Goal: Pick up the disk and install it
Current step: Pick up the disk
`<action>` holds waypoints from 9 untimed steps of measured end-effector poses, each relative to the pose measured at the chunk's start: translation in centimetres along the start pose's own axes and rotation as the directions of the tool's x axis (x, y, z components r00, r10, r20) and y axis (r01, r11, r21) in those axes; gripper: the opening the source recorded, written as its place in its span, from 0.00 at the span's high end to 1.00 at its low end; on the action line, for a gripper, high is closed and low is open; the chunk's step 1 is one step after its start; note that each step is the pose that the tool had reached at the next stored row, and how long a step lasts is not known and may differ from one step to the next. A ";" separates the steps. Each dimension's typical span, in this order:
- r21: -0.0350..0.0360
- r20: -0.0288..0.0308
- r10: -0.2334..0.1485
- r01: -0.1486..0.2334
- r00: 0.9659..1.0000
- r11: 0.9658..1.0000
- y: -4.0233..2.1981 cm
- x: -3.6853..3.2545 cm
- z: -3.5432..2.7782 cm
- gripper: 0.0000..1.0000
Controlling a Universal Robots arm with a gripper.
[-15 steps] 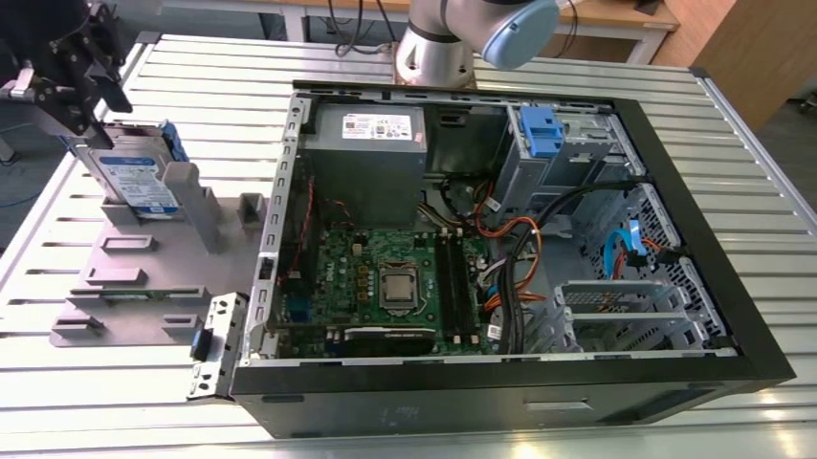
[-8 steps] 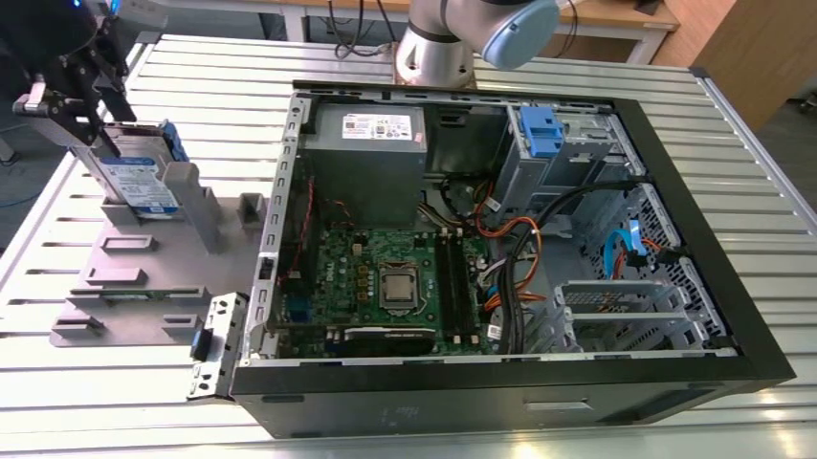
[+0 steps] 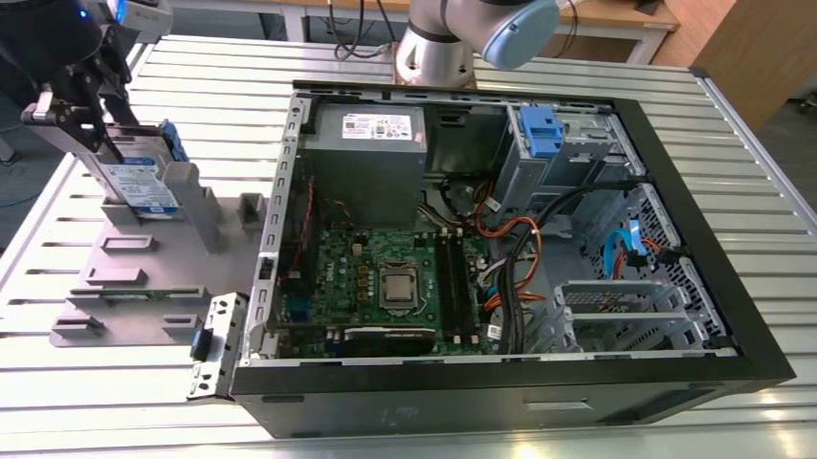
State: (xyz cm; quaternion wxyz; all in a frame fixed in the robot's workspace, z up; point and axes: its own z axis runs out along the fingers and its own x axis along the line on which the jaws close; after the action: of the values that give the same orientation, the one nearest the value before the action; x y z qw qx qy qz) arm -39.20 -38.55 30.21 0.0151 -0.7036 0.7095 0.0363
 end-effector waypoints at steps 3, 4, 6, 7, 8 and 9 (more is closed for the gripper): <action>0.000 0.000 0.000 0.000 1.000 1.000 0.00 0.00 0.01 0.41; 0.000 0.000 0.000 0.000 1.000 1.000 -0.01 -0.02 0.02 0.41; 0.000 0.000 0.000 0.000 1.000 1.000 -0.01 -0.13 0.03 0.41; 0.000 0.000 0.000 0.000 1.000 1.000 -0.01 -0.20 0.04 0.41; 0.000 0.000 0.000 0.000 1.000 1.000 -0.01 -0.26 0.05 0.41; 0.000 0.000 0.000 0.000 1.000 1.000 -0.01 -0.26 0.05 0.41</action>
State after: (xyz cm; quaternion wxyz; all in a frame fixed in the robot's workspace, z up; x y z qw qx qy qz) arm -39.19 -38.29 30.18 0.0152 -0.7037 0.7094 0.0362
